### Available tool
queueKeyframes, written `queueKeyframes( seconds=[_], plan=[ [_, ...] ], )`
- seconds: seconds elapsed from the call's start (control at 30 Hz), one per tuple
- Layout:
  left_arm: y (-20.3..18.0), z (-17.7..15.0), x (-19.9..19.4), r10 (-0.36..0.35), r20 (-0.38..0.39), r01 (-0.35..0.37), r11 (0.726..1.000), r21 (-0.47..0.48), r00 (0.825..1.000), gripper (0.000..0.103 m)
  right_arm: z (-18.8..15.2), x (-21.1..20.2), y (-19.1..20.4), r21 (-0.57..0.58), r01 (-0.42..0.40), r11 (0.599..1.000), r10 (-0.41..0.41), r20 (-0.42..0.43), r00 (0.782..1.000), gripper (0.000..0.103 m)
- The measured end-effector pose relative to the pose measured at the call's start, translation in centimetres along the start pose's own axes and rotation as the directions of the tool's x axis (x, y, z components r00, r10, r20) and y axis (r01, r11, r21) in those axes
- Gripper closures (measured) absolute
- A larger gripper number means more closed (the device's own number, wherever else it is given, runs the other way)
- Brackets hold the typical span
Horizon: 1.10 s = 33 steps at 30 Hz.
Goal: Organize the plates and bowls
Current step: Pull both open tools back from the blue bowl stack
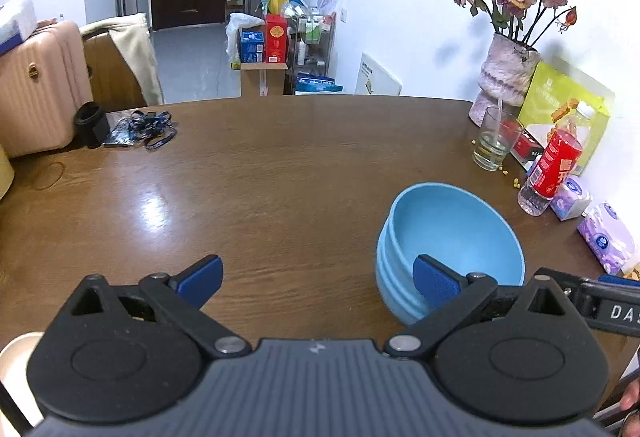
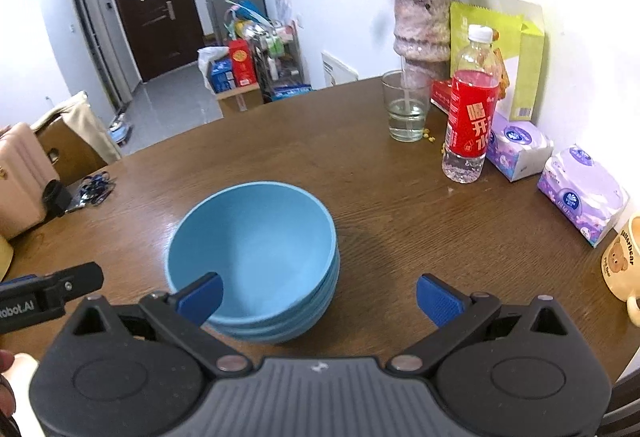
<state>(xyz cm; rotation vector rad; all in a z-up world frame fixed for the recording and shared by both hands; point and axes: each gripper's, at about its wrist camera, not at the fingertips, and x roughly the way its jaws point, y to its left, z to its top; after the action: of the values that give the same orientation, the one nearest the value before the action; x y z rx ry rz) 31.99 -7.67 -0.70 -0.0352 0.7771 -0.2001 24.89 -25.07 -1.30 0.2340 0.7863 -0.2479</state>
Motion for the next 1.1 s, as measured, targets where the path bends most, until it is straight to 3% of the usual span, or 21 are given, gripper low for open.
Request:
queueKeyframes(
  seconds=[0.47, 0.9, 1.1],
  plan=[
    [4.9, -6.2, -5.3, 0.028, 0.008, -0.028, 0.999, -0.045, 1.0, 0.0, -6.8, -3.3, 2.9, -0.098, -0.077, 0.992, 0.077, -0.012, 0.997, 0.0],
    [10.1, -9.1, -10.1, 0.055, 0.009, -0.054, 0.991, -0.123, 0.998, 0.0, -9.3, -6.5, 9.6, -0.214, -0.123, 0.969, 0.118, -0.032, 0.992, 0.0],
    [12.1, -10.6, -12.0, 0.059, 0.005, -0.058, 0.987, -0.151, 0.998, 0.0, -10.4, -8.0, 11.0, -0.216, -0.116, 0.969, 0.11, -0.039, 0.993, 0.0]
  ],
)
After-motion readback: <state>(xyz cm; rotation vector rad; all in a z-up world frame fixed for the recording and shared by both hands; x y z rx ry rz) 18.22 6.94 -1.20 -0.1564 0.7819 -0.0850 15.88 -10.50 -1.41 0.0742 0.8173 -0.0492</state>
